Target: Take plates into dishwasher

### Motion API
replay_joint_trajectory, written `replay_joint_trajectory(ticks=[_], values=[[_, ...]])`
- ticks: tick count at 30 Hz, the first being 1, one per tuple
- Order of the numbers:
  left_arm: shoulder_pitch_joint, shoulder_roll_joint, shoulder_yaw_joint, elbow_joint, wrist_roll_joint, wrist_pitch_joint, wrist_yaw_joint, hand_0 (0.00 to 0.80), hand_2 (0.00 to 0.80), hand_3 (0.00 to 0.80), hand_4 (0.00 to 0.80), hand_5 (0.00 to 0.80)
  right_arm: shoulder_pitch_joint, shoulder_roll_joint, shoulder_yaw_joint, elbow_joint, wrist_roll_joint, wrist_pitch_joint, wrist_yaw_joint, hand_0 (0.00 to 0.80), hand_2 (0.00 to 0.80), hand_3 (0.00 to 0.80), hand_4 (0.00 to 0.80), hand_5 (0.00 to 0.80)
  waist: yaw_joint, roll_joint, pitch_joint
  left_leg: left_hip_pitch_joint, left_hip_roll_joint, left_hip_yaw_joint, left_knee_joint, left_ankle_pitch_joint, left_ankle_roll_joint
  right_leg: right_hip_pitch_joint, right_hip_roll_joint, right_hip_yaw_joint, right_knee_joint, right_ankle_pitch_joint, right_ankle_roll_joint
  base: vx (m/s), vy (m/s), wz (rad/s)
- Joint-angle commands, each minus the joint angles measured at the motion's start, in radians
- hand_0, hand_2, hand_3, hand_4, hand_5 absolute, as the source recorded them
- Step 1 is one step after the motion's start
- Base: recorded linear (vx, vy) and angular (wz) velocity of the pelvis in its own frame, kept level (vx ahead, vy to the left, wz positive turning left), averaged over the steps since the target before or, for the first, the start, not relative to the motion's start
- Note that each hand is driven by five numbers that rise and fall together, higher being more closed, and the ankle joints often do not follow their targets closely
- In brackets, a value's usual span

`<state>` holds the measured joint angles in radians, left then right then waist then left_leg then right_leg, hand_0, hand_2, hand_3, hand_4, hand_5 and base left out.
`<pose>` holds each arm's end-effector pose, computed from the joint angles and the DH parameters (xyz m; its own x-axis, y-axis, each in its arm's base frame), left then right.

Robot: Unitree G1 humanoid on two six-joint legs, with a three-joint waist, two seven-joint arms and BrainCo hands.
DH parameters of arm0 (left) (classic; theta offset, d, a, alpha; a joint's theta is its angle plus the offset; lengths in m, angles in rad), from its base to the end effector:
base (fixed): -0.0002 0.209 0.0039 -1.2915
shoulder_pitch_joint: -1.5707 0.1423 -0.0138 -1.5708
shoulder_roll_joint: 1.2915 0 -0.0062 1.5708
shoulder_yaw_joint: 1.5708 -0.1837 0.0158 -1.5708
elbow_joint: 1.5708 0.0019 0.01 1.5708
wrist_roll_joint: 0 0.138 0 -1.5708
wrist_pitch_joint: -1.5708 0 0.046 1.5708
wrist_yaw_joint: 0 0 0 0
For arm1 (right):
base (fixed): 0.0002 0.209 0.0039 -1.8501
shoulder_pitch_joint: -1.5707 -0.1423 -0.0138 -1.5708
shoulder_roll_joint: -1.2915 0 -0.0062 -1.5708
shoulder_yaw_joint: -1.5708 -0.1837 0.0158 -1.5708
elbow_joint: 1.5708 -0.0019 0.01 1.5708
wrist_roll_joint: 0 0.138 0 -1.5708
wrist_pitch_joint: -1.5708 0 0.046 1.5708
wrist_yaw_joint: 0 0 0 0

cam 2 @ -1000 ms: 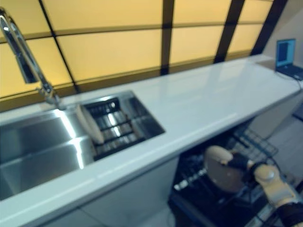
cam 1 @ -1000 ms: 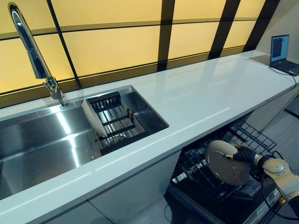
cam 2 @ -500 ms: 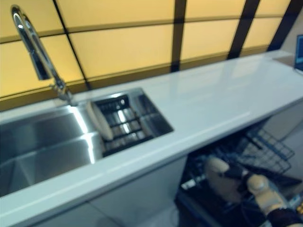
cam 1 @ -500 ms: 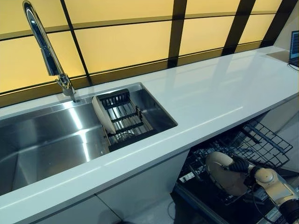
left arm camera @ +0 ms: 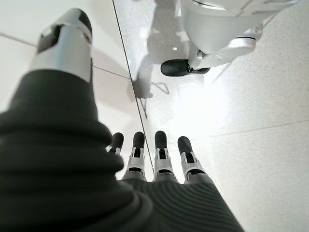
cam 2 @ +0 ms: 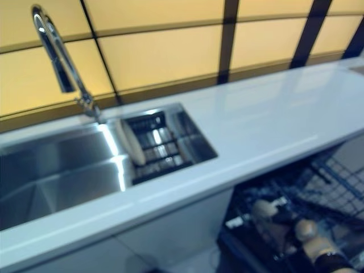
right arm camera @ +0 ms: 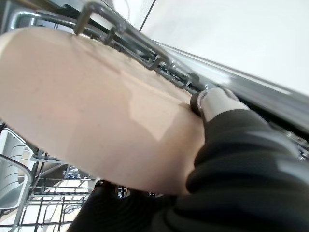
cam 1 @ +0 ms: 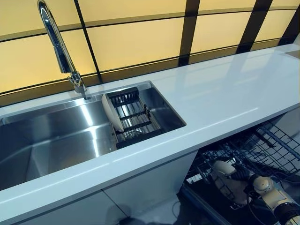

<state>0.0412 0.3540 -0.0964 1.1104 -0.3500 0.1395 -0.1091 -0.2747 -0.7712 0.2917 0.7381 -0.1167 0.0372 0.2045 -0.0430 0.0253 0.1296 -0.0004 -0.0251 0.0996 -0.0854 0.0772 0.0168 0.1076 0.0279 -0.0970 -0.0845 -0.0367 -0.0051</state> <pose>0.0713 0.2626 -0.1020 0.2996 0.1518 -0.9419 -0.1868 0.9775 0.0981 0.2209 -0.3235 0.0323 0.7929 -0.1600 -0.5880 -0.3766 0.6299 -0.6793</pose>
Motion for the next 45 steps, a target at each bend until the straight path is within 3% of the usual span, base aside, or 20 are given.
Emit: replay_joint_trajectory(ticks=[1,9,12,13,14,27,34,45], values=[[-0.042,0.018,-0.012,0.032,-0.024,-0.024,-0.002,0.0,0.0,0.0,0.0,0.0,-0.053,0.035,0.056,0.045,0.021,-0.039,-0.01,0.8,0.8,0.8,0.8,0.8,0.027,-0.021,-0.018,0.055,0.012,0.0,-0.002,-0.074,-0.051,-0.089,-0.095,-0.007,0.002,0.119,0.142,-0.011,0.002,0.03],[-0.048,0.021,-0.005,0.043,-0.013,-0.014,0.002,0.0,0.0,0.0,0.0,0.0,-0.065,0.044,0.052,0.068,0.031,-0.036,-0.015,0.8,0.8,0.8,0.8,0.8,0.029,-0.018,-0.014,0.055,0.009,-0.002,-0.002,-0.074,-0.051,-0.09,-0.096,-0.007,0.001,0.121,0.142,-0.007,0.007,0.04],[-0.046,0.017,-0.004,0.044,-0.006,-0.015,0.0,0.0,0.0,0.0,0.0,0.0,-0.061,0.044,0.045,0.063,0.027,-0.036,-0.019,0.574,0.574,0.574,0.574,0.574,0.027,-0.019,-0.014,0.057,0.009,0.0,-0.002,-0.074,-0.05,-0.09,-0.095,-0.006,0.002,0.121,0.142,0.001,0.003,0.01],[-0.045,0.016,-0.004,0.044,-0.006,-0.016,0.001,0.0,0.0,0.0,0.0,0.0,-0.06,0.044,0.043,0.061,0.025,-0.037,-0.025,0.402,0.402,0.402,0.402,0.402,0.026,-0.019,-0.014,0.058,0.009,0.001,-0.002,-0.075,-0.05,-0.09,-0.095,-0.005,0.002,0.121,0.143,0.0,0.0,0.0],[-0.044,0.015,-0.004,0.044,-0.005,-0.016,0.001,0.0,0.0,0.0,0.0,0.0,-0.057,0.043,0.042,0.056,0.023,-0.037,-0.028,0.0,0.0,0.0,0.0,0.0,0.026,-0.02,-0.015,0.059,0.009,0.002,-0.002,-0.075,-0.05,-0.089,-0.095,-0.005,0.002,0.121,0.143,0.0,0.0,0.0],[-0.031,0.013,0.031,0.044,0.003,-0.005,0.003,0.0,0.0,0.0,0.0,0.0,0.006,-0.01,-0.045,-0.083,0.063,-0.001,-0.053,0.0,0.0,0.0,0.0,0.0,0.002,-0.046,-0.02,0.077,0.015,0.02,-0.002,-0.083,-0.049,-0.076,-0.081,0.01,0.001,0.119,0.142,0.016,0.008,0.0],[-0.008,0.019,0.067,0.035,-0.003,0.001,0.009,0.0,0.0,0.0,0.0,0.0,0.099,-0.126,-0.183,-0.213,0.081,0.049,-0.06,0.0,0.0,0.0,0.0,0.0,-0.025,-0.075,-0.016,0.087,0.021,0.035,-0.002,-0.089,-0.047,-0.072,-0.071,0.029,0.002,0.123,0.143,0.031,0.023,-0.04],[0.009,0.022,0.084,0.046,-0.013,-0.003,0.028,0.0,0.0,0.0,0.0,0.0,0.159,-0.367,-0.389,-0.255,0.125,0.08,-0.021,0.0,0.0,0.0,0.0,0.0,-0.058,-0.128,-0.033,0.099,0.027,0.061,-0.002,-0.098,-0.042,-0.067,-0.048,0.066,0.001,0.129,0.143,0.029,0.033,-0.09]])
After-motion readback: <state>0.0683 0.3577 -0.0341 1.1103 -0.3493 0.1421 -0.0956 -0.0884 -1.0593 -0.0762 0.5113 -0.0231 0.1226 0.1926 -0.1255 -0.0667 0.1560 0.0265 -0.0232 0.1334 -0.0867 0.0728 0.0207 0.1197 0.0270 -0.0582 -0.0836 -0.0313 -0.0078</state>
